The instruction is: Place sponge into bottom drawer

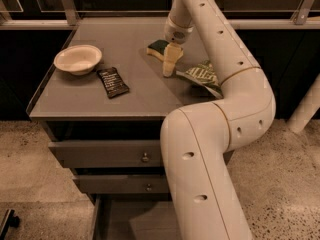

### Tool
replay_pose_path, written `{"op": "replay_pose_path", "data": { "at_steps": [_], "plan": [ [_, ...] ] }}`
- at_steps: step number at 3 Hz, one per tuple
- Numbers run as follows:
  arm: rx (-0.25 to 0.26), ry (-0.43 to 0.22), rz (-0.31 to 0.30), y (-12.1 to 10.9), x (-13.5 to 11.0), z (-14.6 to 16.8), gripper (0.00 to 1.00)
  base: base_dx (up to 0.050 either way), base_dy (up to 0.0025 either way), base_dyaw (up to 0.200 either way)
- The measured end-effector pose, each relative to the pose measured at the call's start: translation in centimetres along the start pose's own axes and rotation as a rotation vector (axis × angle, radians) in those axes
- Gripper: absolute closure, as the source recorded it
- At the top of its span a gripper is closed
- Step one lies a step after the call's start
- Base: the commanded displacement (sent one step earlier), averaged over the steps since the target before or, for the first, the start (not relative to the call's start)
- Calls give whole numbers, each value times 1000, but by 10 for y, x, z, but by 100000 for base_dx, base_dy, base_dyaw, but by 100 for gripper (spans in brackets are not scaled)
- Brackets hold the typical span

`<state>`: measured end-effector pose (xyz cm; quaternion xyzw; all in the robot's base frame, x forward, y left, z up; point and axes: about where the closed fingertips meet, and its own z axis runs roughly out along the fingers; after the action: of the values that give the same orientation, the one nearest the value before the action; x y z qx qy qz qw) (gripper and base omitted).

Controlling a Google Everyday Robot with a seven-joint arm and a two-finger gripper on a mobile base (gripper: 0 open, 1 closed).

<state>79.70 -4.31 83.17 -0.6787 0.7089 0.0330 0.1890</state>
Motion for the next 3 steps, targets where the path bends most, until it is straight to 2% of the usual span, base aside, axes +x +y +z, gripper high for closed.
{"op": "replay_pose_path", "data": {
  "at_steps": [1, 2, 3],
  "plan": [
    [-32, 21, -9, 5, 1, 11, 14, 0, 0, 0],
    [-22, 17, -9, 1, -1, 9, 33, 0, 0, 0],
    [-21, 17, -9, 1, -4, 2, 56, 0, 0, 0]
  ]
}}
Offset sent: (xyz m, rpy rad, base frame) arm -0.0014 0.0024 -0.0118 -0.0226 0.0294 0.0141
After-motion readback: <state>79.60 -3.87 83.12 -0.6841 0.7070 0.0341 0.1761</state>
